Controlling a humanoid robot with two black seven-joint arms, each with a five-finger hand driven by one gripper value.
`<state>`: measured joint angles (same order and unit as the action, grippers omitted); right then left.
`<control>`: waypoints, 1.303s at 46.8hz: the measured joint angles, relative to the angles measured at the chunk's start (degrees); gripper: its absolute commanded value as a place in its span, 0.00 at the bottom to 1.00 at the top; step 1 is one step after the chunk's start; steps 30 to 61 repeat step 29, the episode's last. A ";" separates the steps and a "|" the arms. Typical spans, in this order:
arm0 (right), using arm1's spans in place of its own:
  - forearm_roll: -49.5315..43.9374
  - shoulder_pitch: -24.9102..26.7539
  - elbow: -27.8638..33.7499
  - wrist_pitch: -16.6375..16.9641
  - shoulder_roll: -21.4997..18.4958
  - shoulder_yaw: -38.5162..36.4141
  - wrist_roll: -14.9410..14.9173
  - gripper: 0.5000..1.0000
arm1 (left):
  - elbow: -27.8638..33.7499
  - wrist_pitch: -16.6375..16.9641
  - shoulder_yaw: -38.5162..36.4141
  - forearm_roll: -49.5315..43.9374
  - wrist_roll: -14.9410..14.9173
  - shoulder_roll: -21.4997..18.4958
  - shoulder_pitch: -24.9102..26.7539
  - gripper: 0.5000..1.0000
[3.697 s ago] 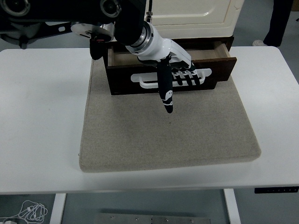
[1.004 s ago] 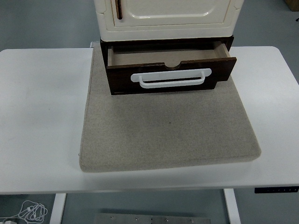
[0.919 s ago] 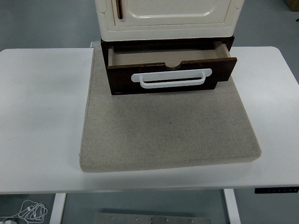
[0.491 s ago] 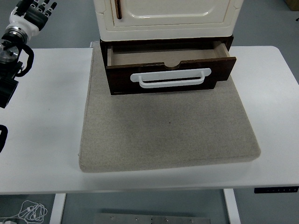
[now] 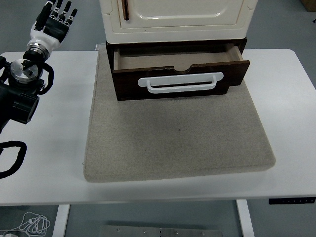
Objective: Open the drawer under the combination cabinet
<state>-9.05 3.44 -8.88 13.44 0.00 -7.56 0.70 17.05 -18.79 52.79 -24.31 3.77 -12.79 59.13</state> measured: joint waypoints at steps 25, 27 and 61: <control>0.00 0.08 0.04 -0.19 0.00 0.00 0.05 0.85 | -0.09 0.07 -0.39 0.24 0.26 3.33 0.41 1.00; 0.00 0.07 0.06 -0.32 0.00 0.00 0.06 0.85 | -0.07 0.07 -0.40 0.28 0.27 3.47 0.48 1.00; 0.00 0.09 0.08 -0.45 0.00 0.00 0.08 0.85 | -0.06 0.07 -0.40 0.34 0.33 3.61 0.48 1.00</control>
